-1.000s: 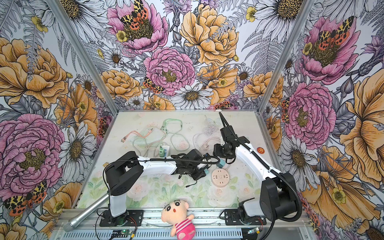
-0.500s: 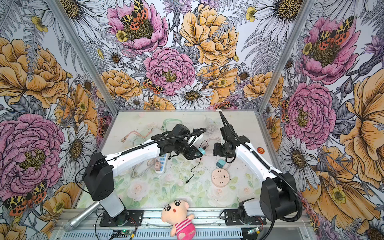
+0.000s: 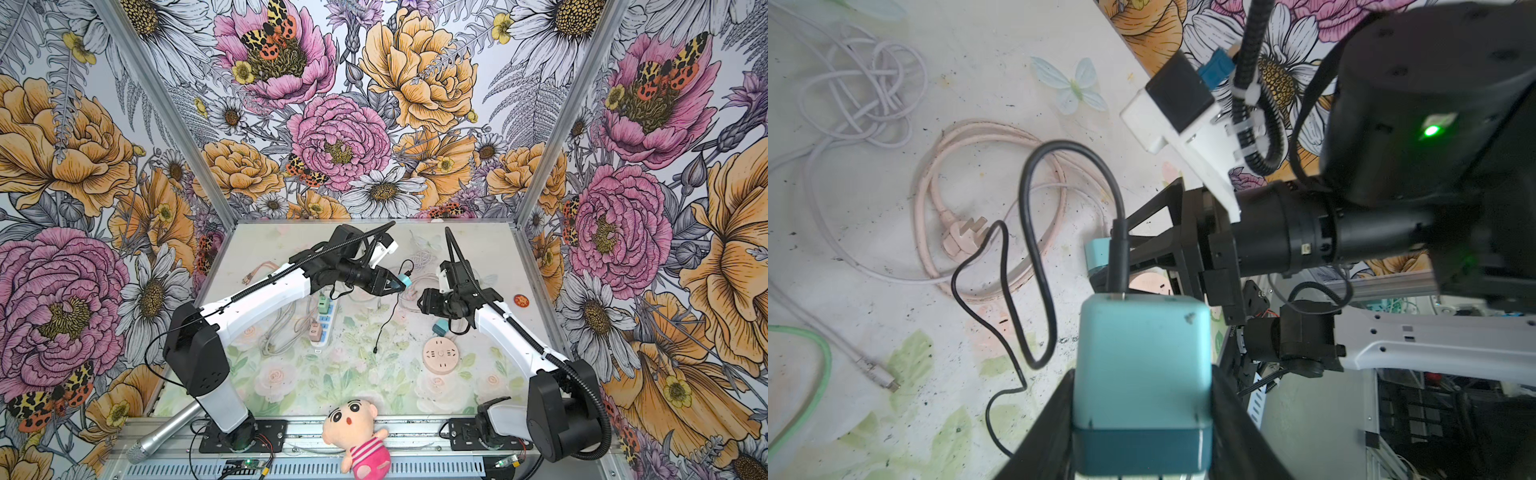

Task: Insert the plug
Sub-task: 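Lift the teal charger with the left gripper while the right gripper rises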

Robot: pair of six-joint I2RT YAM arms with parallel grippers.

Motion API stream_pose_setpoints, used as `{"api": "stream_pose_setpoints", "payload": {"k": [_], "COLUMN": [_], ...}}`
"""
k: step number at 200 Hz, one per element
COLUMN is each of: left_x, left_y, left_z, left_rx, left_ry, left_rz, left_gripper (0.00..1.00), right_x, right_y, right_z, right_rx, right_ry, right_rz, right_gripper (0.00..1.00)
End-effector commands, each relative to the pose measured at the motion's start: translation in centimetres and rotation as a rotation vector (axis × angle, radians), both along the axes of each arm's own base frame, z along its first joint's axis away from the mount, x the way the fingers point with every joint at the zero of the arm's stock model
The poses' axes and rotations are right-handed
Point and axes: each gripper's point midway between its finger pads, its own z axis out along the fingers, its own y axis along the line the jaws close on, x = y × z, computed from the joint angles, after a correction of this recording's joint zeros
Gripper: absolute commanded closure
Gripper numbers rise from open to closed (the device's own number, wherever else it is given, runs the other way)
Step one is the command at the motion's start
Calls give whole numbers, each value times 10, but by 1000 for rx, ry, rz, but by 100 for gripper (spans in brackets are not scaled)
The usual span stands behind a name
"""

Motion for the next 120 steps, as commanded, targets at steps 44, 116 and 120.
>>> {"api": "stream_pose_setpoints", "payload": {"k": [44,116,120], "left_x": [-2,-17,-18], "left_y": [-3,13,14], "left_z": [23,64,66], "left_rx": [-143,-343,-348], "left_ry": [54,72,72], "left_rz": [-20,-46,-48], "left_gripper": [85,84,84], "right_x": [31,69,71], "right_y": [39,53,52], "right_z": [22,-3,-6], "right_rx": [111,128,121], "right_ry": [-241,-253,-249], "right_rz": [64,7,-1], "right_gripper": [35,36,36]}}
